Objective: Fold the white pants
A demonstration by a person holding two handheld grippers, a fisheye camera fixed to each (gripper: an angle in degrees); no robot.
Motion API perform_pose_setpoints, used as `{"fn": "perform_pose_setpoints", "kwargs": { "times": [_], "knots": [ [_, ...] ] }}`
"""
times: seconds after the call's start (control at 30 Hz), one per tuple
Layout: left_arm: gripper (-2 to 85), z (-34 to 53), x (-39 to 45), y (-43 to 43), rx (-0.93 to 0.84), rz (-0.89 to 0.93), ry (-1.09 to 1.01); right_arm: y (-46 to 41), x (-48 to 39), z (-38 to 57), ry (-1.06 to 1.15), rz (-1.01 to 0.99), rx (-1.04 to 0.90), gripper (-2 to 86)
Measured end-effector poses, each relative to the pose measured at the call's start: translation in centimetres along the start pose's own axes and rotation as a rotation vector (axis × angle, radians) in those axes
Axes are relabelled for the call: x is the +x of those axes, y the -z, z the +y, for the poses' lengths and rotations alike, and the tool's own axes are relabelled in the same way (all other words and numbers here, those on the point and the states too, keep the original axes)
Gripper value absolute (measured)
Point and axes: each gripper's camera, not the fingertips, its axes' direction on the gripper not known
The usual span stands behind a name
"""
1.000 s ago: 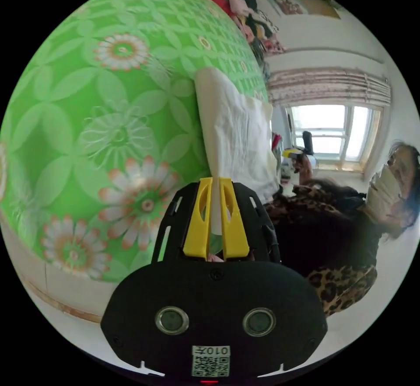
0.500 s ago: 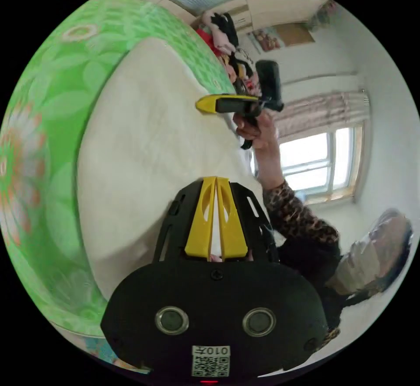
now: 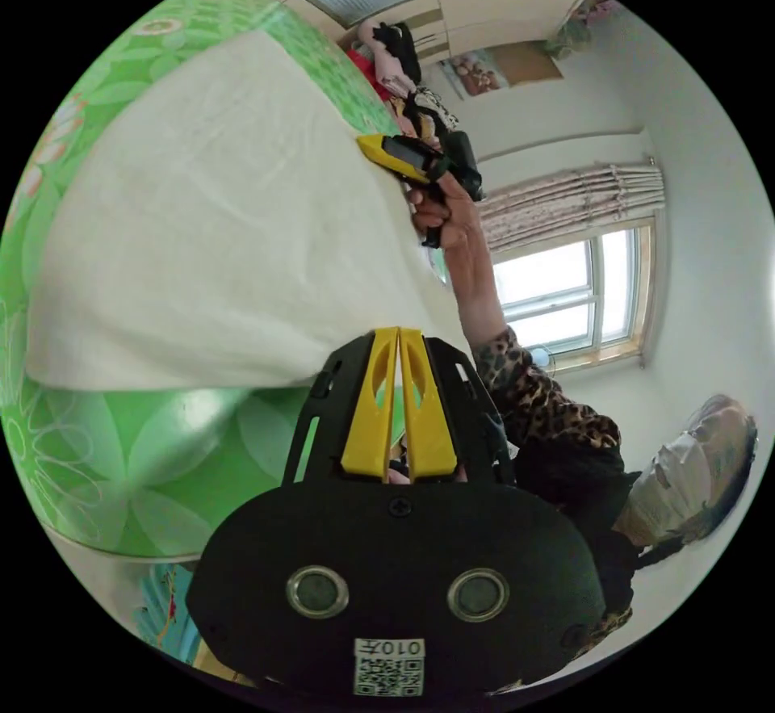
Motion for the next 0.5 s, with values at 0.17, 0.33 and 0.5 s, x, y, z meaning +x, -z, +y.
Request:
{"fn": "perform_pose_setpoints", "kwargs": {
  "times": [0.17, 0.33, 0.5],
  "knots": [
    [-0.1, 3.6, 1.2, 0.8, 0.161, 0.135, -0.024, 2.8, -0.3, 9.6, -0.024, 0.047, 0.281, 2.6],
    [0.3, 6.4, 2.1, -2.9, 0.149, 0.300, -0.017, 0.8, -0.2, 20.0, -0.006, -0.033, 0.266, 4.3],
    [1.6, 10.8, 0.6, -5.2, 0.212, 0.363, 0.129, -0.6, 2.4, 29.4, -0.080, -0.230, 0.311, 10.7]
  ]
}}
